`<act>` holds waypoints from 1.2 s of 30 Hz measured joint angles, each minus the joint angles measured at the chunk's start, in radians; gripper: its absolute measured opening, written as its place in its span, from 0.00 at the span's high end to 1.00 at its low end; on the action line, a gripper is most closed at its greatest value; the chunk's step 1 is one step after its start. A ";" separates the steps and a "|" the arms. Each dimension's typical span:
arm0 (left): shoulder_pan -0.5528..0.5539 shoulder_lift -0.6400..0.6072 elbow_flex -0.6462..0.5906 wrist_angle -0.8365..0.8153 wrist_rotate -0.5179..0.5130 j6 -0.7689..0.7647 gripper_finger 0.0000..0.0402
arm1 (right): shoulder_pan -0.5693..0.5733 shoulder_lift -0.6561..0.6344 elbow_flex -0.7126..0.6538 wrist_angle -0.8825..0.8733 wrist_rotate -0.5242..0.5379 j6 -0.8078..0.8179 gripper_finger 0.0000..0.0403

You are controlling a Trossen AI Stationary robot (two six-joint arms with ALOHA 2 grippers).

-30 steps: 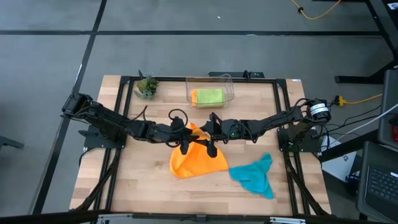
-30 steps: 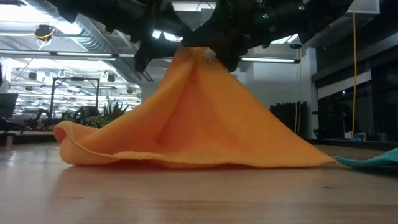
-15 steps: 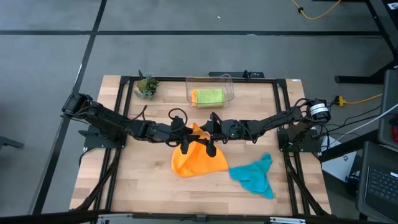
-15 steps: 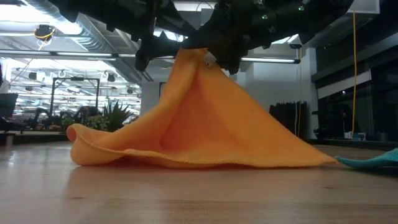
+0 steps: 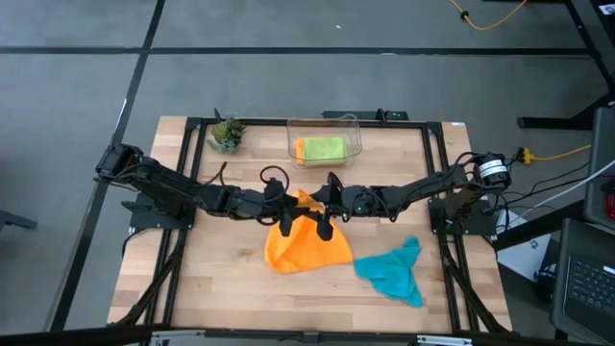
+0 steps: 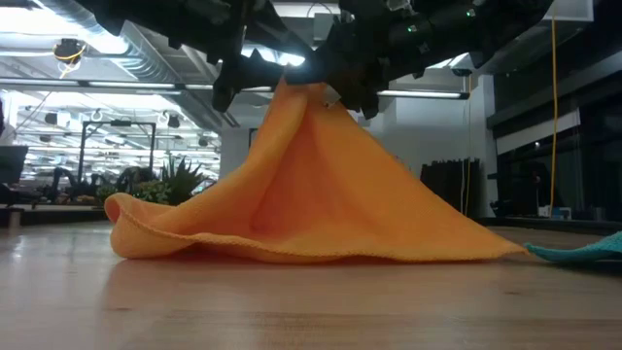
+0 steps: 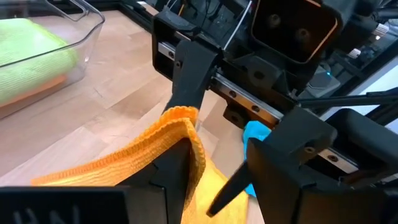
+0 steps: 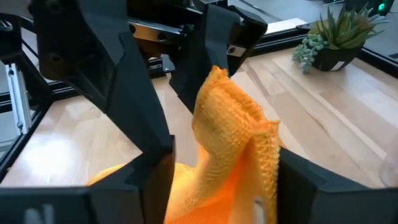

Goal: Fold microfiber towels
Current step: Fold the orange microfiber cloth

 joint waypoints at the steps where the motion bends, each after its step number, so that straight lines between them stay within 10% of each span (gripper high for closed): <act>1: 0.000 0.000 0.000 0.003 0.000 0.000 0.62 | 0.000 0.000 0.000 0.000 0.000 0.000 0.49; 12: 0.000 0.000 0.000 0.005 0.017 0.000 0.62 | 0.000 0.000 -0.001 -0.006 0.002 -0.009 0.95; 24: -0.054 -0.131 0.008 0.021 0.100 0.087 0.62 | -0.001 0.000 0.000 -0.002 -0.038 -0.048 0.99; 36: -0.167 -0.323 0.014 -0.245 0.129 0.307 0.63 | 0.009 -0.051 0.026 0.035 -0.682 -0.366 1.00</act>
